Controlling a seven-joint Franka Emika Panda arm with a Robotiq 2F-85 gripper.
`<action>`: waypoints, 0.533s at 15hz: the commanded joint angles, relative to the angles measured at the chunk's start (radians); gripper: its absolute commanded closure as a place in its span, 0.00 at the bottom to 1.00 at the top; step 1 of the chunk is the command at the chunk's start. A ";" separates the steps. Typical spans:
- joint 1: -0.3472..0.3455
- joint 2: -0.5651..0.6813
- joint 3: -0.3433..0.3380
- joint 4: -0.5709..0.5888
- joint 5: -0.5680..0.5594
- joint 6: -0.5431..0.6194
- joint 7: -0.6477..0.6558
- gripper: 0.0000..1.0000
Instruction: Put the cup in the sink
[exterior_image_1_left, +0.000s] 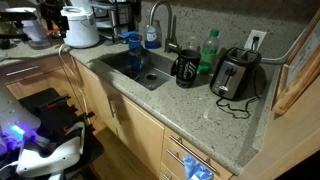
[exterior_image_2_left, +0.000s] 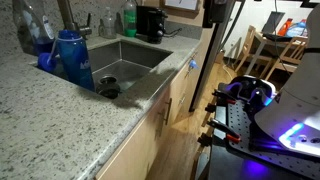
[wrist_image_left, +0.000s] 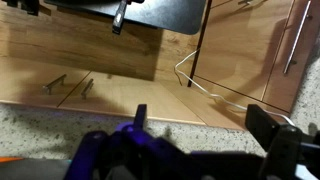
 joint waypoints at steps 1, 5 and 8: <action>-0.019 -0.001 0.017 0.002 0.009 -0.005 -0.009 0.00; -0.059 -0.001 -0.003 0.014 -0.011 0.003 -0.009 0.00; -0.095 -0.002 -0.016 0.013 -0.028 0.016 -0.009 0.00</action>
